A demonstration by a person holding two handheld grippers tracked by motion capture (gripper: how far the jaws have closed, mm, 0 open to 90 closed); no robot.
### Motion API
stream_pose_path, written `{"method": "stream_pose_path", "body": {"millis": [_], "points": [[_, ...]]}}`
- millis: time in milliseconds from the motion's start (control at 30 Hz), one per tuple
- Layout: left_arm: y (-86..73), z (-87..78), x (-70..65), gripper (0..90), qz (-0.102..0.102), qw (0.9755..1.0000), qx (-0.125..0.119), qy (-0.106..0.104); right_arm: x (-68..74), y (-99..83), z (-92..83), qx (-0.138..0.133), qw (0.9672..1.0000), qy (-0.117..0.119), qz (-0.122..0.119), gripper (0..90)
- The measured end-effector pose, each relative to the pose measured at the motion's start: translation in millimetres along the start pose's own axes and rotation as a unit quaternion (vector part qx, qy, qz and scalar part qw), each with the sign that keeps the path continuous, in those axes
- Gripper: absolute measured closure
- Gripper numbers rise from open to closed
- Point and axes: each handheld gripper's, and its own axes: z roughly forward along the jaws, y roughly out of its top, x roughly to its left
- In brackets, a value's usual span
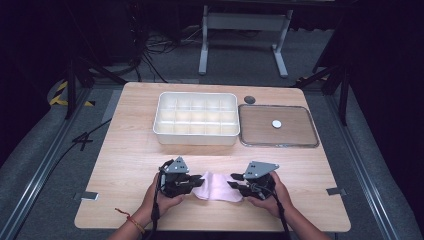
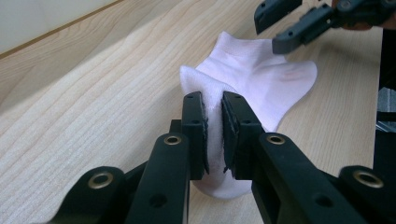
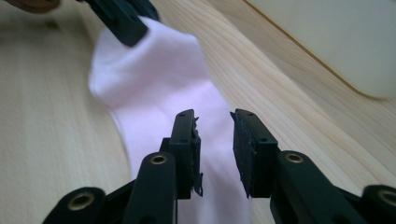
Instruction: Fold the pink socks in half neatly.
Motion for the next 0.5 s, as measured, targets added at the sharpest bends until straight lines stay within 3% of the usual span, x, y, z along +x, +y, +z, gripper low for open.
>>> {"method": "stream_pose_path", "body": {"millis": [167, 300, 500], "points": [[2.2, 1.4, -1.0, 79.4, 0.004, 1.0000, 0.002, 0.002, -15.7, -10.4, -4.8, 0.027, 0.9993, -0.020, 0.014, 67.4], [5.1, 2.6, -1.3, 79.1, 0.004, 1.0000, 0.005, 0.003, -24.9, -16.6, 2.0, 0.040, 0.9984, -0.002, 0.040, 66.3], [16.8, 7.2, -7.1, 78.7, 0.022, 0.9998, 0.003, 0.003, -22.9, -18.4, 7.7, 0.052, 0.9979, 0.002, 0.038, 68.2]]}}
